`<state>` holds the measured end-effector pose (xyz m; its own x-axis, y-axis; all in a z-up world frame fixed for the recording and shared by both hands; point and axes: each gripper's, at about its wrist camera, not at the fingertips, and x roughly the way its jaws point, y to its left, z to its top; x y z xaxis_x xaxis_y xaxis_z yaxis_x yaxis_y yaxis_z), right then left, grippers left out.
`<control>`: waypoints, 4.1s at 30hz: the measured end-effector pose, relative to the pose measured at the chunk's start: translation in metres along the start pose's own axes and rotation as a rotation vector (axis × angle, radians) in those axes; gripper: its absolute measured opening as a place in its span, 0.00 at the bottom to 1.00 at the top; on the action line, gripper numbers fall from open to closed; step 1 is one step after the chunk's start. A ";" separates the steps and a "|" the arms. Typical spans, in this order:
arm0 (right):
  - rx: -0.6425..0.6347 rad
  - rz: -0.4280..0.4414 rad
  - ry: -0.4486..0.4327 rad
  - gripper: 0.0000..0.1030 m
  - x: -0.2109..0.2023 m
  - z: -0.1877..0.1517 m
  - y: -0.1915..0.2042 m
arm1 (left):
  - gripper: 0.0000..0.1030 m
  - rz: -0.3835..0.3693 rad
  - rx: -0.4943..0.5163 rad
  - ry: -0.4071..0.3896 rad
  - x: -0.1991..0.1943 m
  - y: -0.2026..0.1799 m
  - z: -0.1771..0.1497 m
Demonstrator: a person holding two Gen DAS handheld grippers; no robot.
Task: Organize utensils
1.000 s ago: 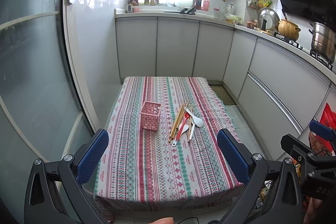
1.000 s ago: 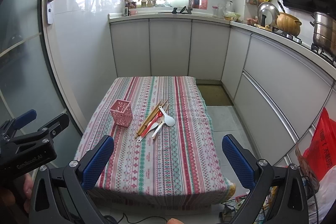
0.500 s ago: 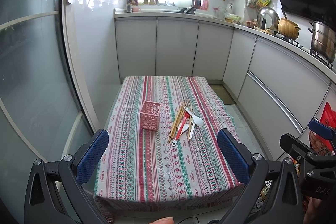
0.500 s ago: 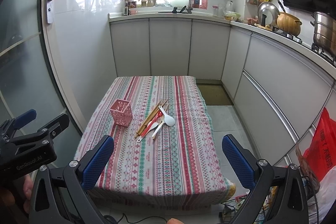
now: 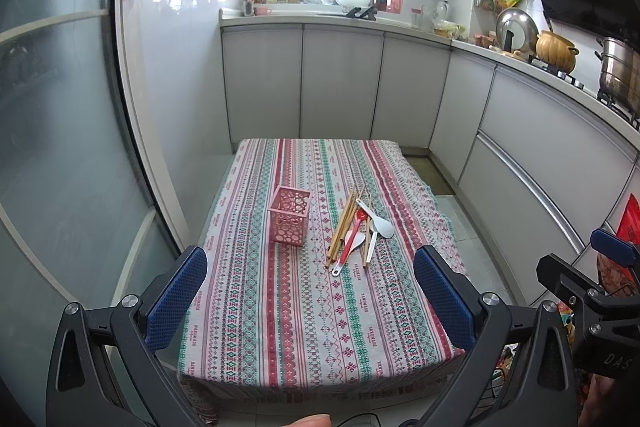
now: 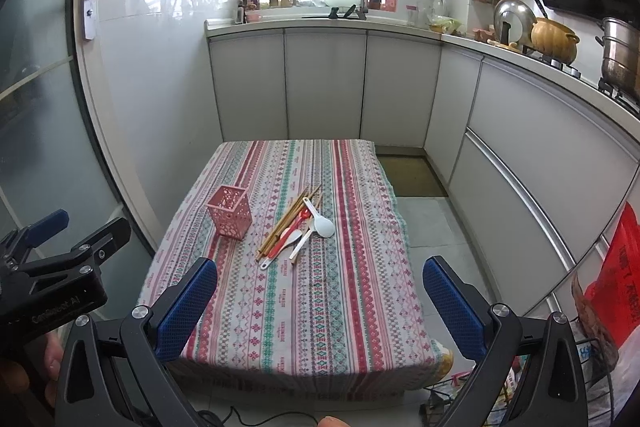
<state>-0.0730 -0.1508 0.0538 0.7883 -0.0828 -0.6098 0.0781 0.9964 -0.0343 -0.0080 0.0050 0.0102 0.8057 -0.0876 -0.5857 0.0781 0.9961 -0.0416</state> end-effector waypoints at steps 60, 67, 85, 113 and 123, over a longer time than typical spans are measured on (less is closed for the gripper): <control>0.307 0.294 0.619 0.21 0.501 0.028 0.020 | 0.69 -0.161 -0.294 0.441 0.289 0.067 -0.022; 0.342 0.259 0.641 0.15 0.536 0.026 0.013 | 0.69 -0.119 -0.290 0.459 0.300 0.074 -0.028; 0.369 0.317 0.597 0.07 0.506 0.034 -0.007 | 0.69 -0.078 -0.260 0.451 0.306 0.066 -0.030; 0.399 0.307 0.324 0.07 0.362 0.064 -0.136 | 0.38 -0.251 0.029 0.518 0.393 -0.105 0.005; 0.471 0.343 0.309 0.07 0.353 0.061 -0.174 | 0.20 -0.212 0.099 0.606 0.456 -0.140 -0.022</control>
<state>0.2290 -0.3547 -0.1076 0.6102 0.3176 -0.7258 0.1675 0.8437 0.5100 0.3351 -0.1738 -0.2689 0.2951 -0.2307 -0.9272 0.2763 0.9496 -0.1483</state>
